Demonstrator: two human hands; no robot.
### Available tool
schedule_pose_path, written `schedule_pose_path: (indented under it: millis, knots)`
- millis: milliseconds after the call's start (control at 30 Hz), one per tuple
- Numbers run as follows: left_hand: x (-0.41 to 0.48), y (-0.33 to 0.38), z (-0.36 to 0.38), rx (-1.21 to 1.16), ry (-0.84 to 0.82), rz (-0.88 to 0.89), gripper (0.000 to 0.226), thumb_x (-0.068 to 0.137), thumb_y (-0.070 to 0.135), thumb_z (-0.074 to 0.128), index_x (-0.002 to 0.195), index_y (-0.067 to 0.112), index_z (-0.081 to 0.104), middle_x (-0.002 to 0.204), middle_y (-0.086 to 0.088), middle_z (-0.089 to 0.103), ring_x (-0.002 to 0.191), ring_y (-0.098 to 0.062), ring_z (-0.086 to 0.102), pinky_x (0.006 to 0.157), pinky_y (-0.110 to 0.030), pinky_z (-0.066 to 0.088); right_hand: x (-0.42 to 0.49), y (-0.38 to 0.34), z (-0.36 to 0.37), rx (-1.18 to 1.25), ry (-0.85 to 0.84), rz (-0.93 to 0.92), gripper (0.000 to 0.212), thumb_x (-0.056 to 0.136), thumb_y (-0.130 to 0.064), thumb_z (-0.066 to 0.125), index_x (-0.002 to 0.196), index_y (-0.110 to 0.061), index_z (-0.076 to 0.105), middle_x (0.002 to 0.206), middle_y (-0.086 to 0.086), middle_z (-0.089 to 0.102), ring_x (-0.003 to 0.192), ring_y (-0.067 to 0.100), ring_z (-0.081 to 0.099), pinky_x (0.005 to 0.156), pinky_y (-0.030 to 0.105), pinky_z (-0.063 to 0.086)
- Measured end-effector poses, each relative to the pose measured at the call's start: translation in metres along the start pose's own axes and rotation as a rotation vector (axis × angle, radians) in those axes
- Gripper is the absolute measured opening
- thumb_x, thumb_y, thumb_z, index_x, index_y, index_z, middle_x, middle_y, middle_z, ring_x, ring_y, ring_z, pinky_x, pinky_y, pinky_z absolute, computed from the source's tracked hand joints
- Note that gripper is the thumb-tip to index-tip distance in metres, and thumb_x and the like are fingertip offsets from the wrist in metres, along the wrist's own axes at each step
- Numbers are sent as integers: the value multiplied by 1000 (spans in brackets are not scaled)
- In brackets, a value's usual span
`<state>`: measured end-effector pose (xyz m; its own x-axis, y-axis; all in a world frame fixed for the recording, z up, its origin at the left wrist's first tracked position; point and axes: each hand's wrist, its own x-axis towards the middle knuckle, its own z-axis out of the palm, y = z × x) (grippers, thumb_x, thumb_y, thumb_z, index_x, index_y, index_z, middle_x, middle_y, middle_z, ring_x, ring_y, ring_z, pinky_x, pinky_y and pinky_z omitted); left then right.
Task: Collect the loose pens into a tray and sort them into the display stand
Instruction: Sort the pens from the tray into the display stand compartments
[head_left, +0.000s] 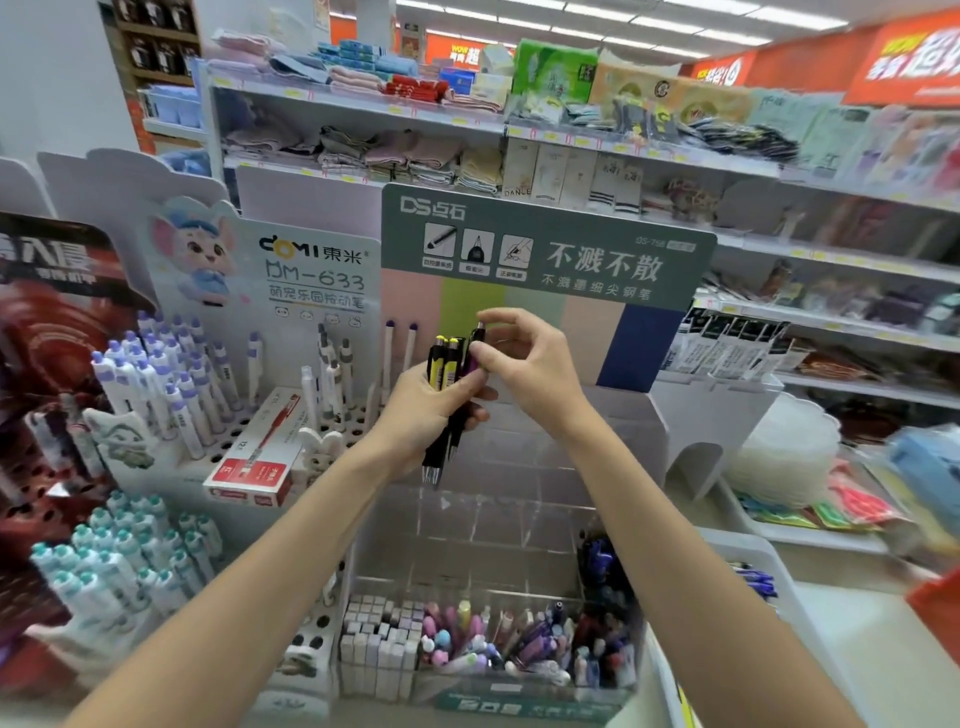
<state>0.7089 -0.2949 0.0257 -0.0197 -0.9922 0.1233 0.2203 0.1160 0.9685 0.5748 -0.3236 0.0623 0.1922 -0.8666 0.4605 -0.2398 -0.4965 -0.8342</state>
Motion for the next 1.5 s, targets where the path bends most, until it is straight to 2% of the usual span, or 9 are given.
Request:
schedule_pose_path:
  millis: [167,300,433,667,833,1033,1167,1367,1500]
  knots:
    - [4,-3,8,-33,-3,-25,15,99,19,57,103,5,60,86,-10,74,65,-21,72,61,-28,59,9,0,-34,122,194,12,22,86,-4,72,104,-15,64,98,13,68,92,26,68,84,37,58]
    - [8,-7,0,77,102,23,31,89,40,60,84,11,49,62,-1,56,45,-9,52,46,-20,45,18,11,-57,-48,520,-120,22,86,-4,70,106,-10,62,93,-1,65,82,4,62,82,24,54]
    - [13,-9,-2,16,47,-12,32,101,37,49,80,15,38,58,6,36,45,-6,30,44,-19,27,7,36,-36,-356,307,-186,24,84,-1,72,106,-6,64,93,4,67,81,9,62,80,22,53]
    - [5,-6,-12,-148,-47,-75,14,105,5,34,96,9,44,73,-1,47,55,-9,44,51,-20,40,-3,53,-12,-489,45,-112,39,93,-10,65,131,-6,61,121,11,68,107,22,64,98,36,51]
    - [5,-9,-14,-132,-58,-46,15,101,8,50,106,2,63,88,-7,72,75,-16,69,74,-30,59,-4,36,-19,-383,183,-169,29,94,-6,61,122,-5,66,107,5,70,91,11,63,86,25,53]
    - [16,-8,17,-26,6,47,11,86,12,69,94,4,70,81,-8,76,74,-19,73,70,-28,58,-4,13,-27,-24,68,17,24,87,-10,72,111,-11,71,90,0,72,82,11,67,79,27,56]
    - [20,-6,34,0,-27,65,13,85,11,70,96,4,71,86,-12,76,79,-22,74,75,-31,60,-6,12,-44,-28,80,4,21,83,-3,74,101,-13,69,89,6,72,81,16,68,78,34,59]
    - [27,-9,35,-69,-23,11,17,101,4,50,104,9,65,100,-3,74,84,-18,75,76,-31,61,5,14,-106,-148,545,-114,18,86,-8,72,103,-12,68,85,-6,66,78,10,65,77,23,55]
    - [22,-9,38,-83,-45,-36,19,105,11,42,111,8,60,95,-4,75,73,-16,74,66,-24,60,5,31,-102,-379,445,-217,22,84,-2,71,105,-5,68,92,1,68,80,9,63,79,22,54]
